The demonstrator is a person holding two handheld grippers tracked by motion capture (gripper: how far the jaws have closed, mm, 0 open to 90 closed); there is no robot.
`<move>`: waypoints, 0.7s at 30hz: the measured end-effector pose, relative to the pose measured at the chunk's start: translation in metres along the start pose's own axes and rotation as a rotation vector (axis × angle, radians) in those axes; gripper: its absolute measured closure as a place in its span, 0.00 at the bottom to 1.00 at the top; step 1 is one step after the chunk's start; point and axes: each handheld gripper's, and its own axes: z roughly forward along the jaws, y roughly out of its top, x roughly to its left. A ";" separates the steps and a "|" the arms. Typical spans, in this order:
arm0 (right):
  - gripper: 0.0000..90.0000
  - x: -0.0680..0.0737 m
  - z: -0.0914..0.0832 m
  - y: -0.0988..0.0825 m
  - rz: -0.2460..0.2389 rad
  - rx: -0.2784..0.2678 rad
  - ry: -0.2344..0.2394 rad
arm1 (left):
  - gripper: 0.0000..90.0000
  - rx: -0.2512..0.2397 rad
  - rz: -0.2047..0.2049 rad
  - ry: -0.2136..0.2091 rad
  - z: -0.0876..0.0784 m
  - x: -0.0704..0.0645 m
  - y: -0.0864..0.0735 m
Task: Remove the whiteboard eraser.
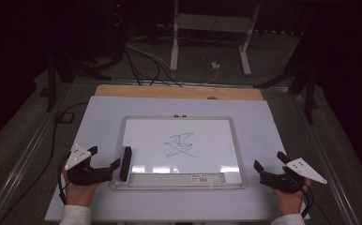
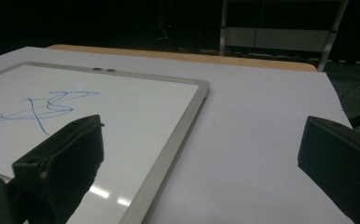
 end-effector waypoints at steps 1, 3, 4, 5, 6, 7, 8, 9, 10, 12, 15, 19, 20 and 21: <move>0.01 0.000 0.000 0.000 0.001 -0.001 -0.001 | 0.04 0.006 -0.004 -0.003 0.001 0.000 -0.001; 0.01 -0.001 -0.001 0.000 0.002 -0.002 -0.001 | 0.04 0.022 -0.012 -0.008 0.004 0.000 -0.002; 0.01 -0.001 -0.001 0.000 0.002 -0.002 -0.001 | 0.04 0.031 -0.013 -0.008 0.005 0.000 -0.003; 0.01 -0.001 -0.001 0.000 0.001 -0.003 -0.001 | 0.04 0.042 -0.013 -0.009 0.007 0.001 -0.003; 0.01 0.000 -0.001 0.000 0.000 -0.003 -0.001 | 0.04 0.051 -0.016 -0.012 0.008 0.001 -0.004; 0.01 0.000 -0.001 0.000 0.000 -0.003 -0.001 | 0.04 0.060 -0.013 -0.012 0.009 0.001 -0.004; 0.01 0.000 -0.001 0.000 0.000 -0.003 -0.001 | 0.04 0.068 -0.014 -0.011 0.009 0.001 -0.005; 0.01 0.000 -0.001 0.000 0.000 -0.003 -0.002 | 0.04 0.075 -0.017 -0.013 0.011 0.001 -0.005; 0.01 0.000 -0.001 0.000 0.000 -0.004 -0.002 | 0.04 0.090 -0.019 -0.011 0.012 0.001 -0.005; 0.01 0.000 -0.001 0.000 0.000 -0.005 -0.003 | 0.04 0.098 -0.019 -0.009 0.013 0.001 -0.005; 0.01 -0.001 -0.001 0.000 -0.001 -0.005 -0.003 | 0.04 0.117 -0.015 -0.006 0.015 0.000 -0.005; 0.01 -0.001 -0.001 0.000 -0.002 -0.006 -0.003 | 0.05 0.143 -0.009 0.001 0.019 0.000 -0.005; 0.01 -0.001 -0.001 0.000 -0.002 -0.007 -0.003 | 0.05 0.152 -0.008 0.003 0.019 -0.001 -0.005; 0.01 -0.001 -0.001 0.000 -0.002 -0.007 -0.004 | 0.05 0.160 -0.008 0.005 0.020 -0.001 -0.005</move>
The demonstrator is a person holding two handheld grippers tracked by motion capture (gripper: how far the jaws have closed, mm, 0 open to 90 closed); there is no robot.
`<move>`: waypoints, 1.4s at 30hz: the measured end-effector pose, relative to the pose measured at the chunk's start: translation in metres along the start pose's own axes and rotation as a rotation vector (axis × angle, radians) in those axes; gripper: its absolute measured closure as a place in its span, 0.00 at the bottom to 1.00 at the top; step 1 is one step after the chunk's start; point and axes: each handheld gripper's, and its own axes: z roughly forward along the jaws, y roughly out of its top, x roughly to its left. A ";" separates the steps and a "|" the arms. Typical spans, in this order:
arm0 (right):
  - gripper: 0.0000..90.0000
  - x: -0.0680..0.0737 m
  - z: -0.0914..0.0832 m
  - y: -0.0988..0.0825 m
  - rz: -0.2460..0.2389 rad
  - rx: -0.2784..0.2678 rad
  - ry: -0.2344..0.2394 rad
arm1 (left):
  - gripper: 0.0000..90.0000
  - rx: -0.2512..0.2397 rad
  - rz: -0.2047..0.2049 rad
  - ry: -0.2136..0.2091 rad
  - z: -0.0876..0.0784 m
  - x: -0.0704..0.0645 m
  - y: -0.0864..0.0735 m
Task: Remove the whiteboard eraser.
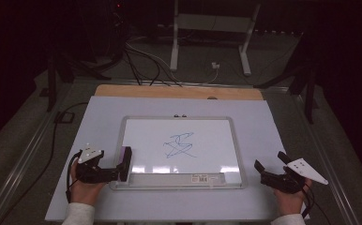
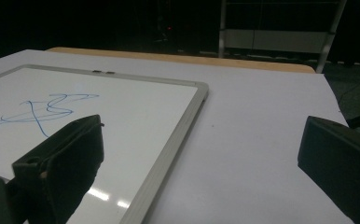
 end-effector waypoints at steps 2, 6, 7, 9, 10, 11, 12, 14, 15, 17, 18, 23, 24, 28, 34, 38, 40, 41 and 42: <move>0.01 0.000 0.000 0.000 0.002 -0.001 0.001 | 0.05 0.014 -0.001 0.007 0.002 0.000 0.000; 0.01 0.000 0.000 0.000 0.004 -0.003 0.001 | 0.06 0.036 0.000 0.009 0.005 -0.001 -0.002; 0.01 0.000 0.000 0.000 0.004 -0.003 0.001 | 0.06 0.039 0.000 0.007 0.005 -0.001 -0.002; 0.01 0.000 0.000 0.000 0.005 -0.002 0.001 | 0.06 0.039 -0.002 0.003 0.005 -0.001 -0.003; 0.01 0.000 -0.001 0.000 0.006 -0.003 0.001 | 0.07 0.040 0.001 0.000 0.004 -0.001 -0.002; 0.01 0.000 -0.001 0.000 0.006 -0.003 0.001 | 0.07 0.043 0.003 0.002 0.004 -0.001 -0.002; 0.01 0.000 -0.001 0.000 0.006 -0.004 0.000 | 0.08 0.044 0.002 0.005 0.004 -0.002 -0.002; 0.01 0.000 -0.001 0.000 0.006 -0.004 0.001 | 0.09 0.046 0.002 0.003 0.002 -0.002 -0.002; 0.01 0.000 -0.001 0.000 0.006 -0.004 0.001 | 0.09 0.045 0.001 0.005 0.002 -0.002 -0.002; 0.01 0.000 -0.001 0.000 0.006 -0.004 0.000 | 0.15 0.034 -0.007 0.001 -0.001 -0.001 -0.003; 0.01 0.000 -0.001 0.000 0.006 -0.005 0.001 | 0.18 0.029 -0.012 -0.005 -0.002 0.000 -0.003; 0.01 0.000 0.000 0.000 0.006 -0.002 0.002 | 0.31 0.033 -0.006 -0.040 -0.006 0.002 -0.007; 0.01 0.000 0.000 0.000 0.005 -0.003 0.003 | 0.34 0.032 -0.014 -0.050 -0.007 0.002 -0.007; 0.01 0.001 0.000 0.000 0.002 -0.001 0.003 | 0.39 0.040 -0.001 -0.064 -0.005 -0.001 -0.006; 0.01 0.001 0.000 0.000 0.001 -0.001 0.003 | 0.39 0.048 0.002 -0.084 -0.001 -0.007 -0.004; 0.01 0.001 0.000 0.000 0.001 -0.003 0.003 | 0.39 0.061 0.005 -0.097 0.003 -0.011 -0.002; 0.01 0.001 0.000 0.000 0.003 -0.004 0.003 | 0.38 0.066 0.005 -0.106 0.005 -0.013 -0.002; 0.01 0.001 0.000 0.000 0.003 -0.004 0.003 | 0.38 0.068 0.005 -0.113 0.006 -0.014 -0.002; 0.01 0.001 0.000 0.000 0.003 -0.004 0.004 | 0.38 0.068 0.000 -0.119 0.008 -0.015 -0.003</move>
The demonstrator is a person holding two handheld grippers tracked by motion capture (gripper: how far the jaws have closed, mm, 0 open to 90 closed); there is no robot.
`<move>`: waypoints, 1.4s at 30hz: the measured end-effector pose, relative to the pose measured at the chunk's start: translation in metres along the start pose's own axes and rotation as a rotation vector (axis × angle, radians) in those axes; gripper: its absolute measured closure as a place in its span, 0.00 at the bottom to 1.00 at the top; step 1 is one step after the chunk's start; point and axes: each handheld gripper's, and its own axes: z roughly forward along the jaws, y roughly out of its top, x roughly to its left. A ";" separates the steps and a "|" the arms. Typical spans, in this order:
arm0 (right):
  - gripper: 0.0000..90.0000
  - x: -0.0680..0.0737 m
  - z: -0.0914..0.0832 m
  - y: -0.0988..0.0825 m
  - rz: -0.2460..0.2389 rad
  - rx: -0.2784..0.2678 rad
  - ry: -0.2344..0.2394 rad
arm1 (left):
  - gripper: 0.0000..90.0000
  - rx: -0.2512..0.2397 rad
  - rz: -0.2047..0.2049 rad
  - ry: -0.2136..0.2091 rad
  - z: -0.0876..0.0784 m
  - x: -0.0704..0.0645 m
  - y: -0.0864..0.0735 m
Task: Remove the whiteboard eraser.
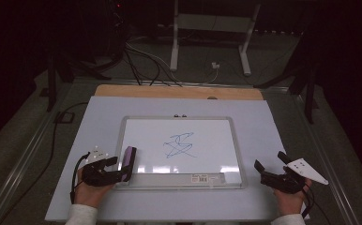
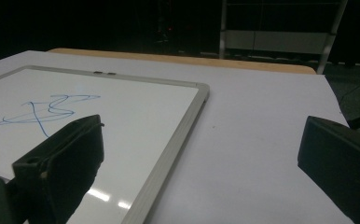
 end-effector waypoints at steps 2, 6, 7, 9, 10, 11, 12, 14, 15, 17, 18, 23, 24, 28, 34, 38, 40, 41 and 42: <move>0.01 0.000 0.000 0.000 0.000 -0.001 0.001 | 0.36 0.007 -0.002 -0.006 0.002 -0.001 -0.001; 0.01 0.000 0.000 0.000 -0.002 -0.001 0.001 | 0.35 0.043 0.019 0.009 0.007 -0.005 -0.002; 0.01 0.000 0.000 0.000 -0.002 -0.001 0.001 | 0.35 0.053 0.020 0.015 0.008 -0.005 -0.003; 0.01 0.001 0.000 0.000 -0.002 -0.001 0.002 | 0.35 0.062 0.020 0.018 0.010 -0.004 -0.005; 0.01 0.001 0.000 0.000 -0.001 -0.001 0.003 | 0.36 0.063 0.019 0.021 0.010 -0.004 -0.005; 0.01 0.001 0.000 0.000 -0.002 -0.001 0.003 | 0.36 0.065 0.020 0.022 0.010 -0.003 -0.005; 0.01 0.001 0.000 0.000 -0.002 -0.001 0.003 | 0.36 0.066 0.020 0.024 0.010 -0.003 -0.005; 0.01 0.000 0.000 0.000 -0.002 0.000 0.004 | 0.37 0.072 0.021 0.029 0.011 -0.003 -0.005; 0.01 0.000 0.000 0.000 -0.002 0.000 0.004 | 0.37 0.081 0.026 0.031 0.012 -0.004 -0.005; 0.01 0.000 0.001 0.000 -0.002 0.000 0.003 | 0.38 0.099 0.036 0.032 0.015 -0.005 -0.006; 0.01 0.000 0.000 0.000 -0.002 0.000 0.004 | 0.40 0.108 0.044 0.031 0.016 -0.006 -0.006; 0.01 0.000 0.000 0.000 -0.002 -0.001 0.002 | 0.46 0.092 0.054 0.033 0.013 -0.006 -0.003; 0.01 0.000 0.000 0.000 -0.002 -0.001 0.002 | 0.46 0.087 0.054 0.035 0.012 -0.006 -0.001; 0.01 0.000 0.000 0.000 -0.001 0.000 0.001 | 0.46 0.065 0.050 0.035 0.009 -0.004 0.004; 0.01 0.000 0.000 0.000 0.003 0.000 -0.001 | 0.46 0.041 0.057 0.040 0.010 -0.005 0.013; 0.01 0.000 0.000 0.000 0.003 -0.001 0.000 | 0.46 0.028 0.070 0.049 0.014 -0.007 0.020; 0.01 0.000 0.000 0.000 0.000 -0.002 0.000 | 0.46 0.022 0.077 0.048 0.016 -0.008 0.024; 0.01 0.000 0.000 0.000 0.000 -0.002 0.000 | 0.46 0.020 0.082 0.049 0.018 -0.009 0.025; 0.01 0.000 0.000 0.000 0.003 0.000 0.000 | 0.46 0.018 0.088 0.049 0.020 -0.009 0.027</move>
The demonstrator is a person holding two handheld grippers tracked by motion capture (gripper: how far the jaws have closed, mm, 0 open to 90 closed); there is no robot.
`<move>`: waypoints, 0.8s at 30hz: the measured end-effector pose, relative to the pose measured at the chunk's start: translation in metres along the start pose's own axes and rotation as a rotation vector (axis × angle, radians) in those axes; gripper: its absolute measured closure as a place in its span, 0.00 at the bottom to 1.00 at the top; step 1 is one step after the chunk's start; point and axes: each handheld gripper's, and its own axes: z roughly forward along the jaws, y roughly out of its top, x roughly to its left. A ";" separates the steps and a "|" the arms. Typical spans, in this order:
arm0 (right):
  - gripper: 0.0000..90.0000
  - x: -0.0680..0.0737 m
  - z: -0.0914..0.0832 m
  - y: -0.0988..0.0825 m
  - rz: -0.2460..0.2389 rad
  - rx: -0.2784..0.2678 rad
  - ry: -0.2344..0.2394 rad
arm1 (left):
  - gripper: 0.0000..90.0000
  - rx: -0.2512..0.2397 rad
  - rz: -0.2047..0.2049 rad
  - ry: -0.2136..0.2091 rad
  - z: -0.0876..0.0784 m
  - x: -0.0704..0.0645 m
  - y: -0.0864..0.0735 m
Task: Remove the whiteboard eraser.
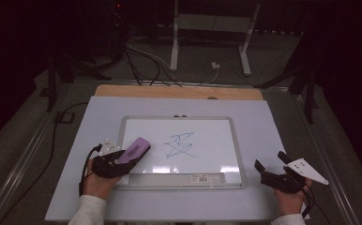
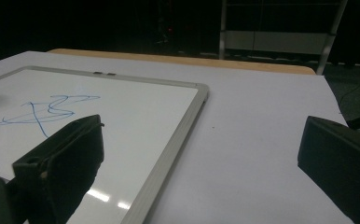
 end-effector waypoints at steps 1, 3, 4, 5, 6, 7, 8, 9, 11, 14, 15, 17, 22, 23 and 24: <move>0.01 0.000 0.000 0.000 0.000 0.000 0.000 | 0.46 -0.003 -0.001 -0.001 0.002 0.000 0.002; 0.01 0.001 0.000 0.000 -0.005 -0.001 0.000 | 0.46 -0.008 0.003 -0.001 0.007 -0.002 0.007; 0.01 0.001 0.000 0.000 -0.006 0.000 0.000 | 0.46 -0.014 0.005 -0.003 0.009 -0.002 0.010; 0.01 0.001 0.000 0.000 -0.009 0.001 -0.001 | 0.46 -0.019 0.005 -0.007 0.012 -0.003 0.012; 0.01 0.001 0.000 0.000 -0.009 0.001 -0.001 | 0.46 -0.024 0.005 -0.009 0.014 -0.004 0.015; 0.01 0.000 0.000 0.000 -0.007 0.001 -0.002 | 0.46 -0.029 0.003 -0.012 0.017 -0.004 0.018; 0.01 0.000 0.000 0.000 -0.007 0.001 -0.002 | 0.46 -0.030 0.003 -0.013 0.020 -0.005 0.020; 0.01 0.000 0.000 0.000 -0.007 0.001 -0.003 | 0.46 -0.030 0.004 -0.012 0.023 -0.006 0.023; 0.01 0.000 0.000 0.000 -0.002 0.002 -0.003 | 0.46 -0.028 0.010 -0.012 0.029 -0.008 0.027; 0.01 0.000 0.000 0.000 -0.001 0.001 -0.003 | 0.46 -0.022 0.021 -0.007 0.037 -0.010 0.033; 0.01 0.000 0.000 0.000 -0.001 0.002 -0.003 | 0.46 -0.020 0.022 -0.007 0.040 -0.011 0.034; 0.01 -0.001 0.000 0.000 -0.001 0.000 -0.003 | 0.46 -0.019 0.028 -0.005 0.044 -0.011 0.037; 0.01 -0.002 0.000 0.000 0.004 0.000 -0.005 | 0.46 -0.011 0.023 0.004 0.056 -0.010 0.040; 0.01 -0.002 0.000 0.000 0.003 0.000 -0.006 | 0.46 -0.007 0.023 0.003 0.059 -0.009 0.040; 0.01 -0.002 0.000 0.000 0.002 0.000 -0.006 | 0.46 -0.005 0.024 0.004 0.061 -0.009 0.040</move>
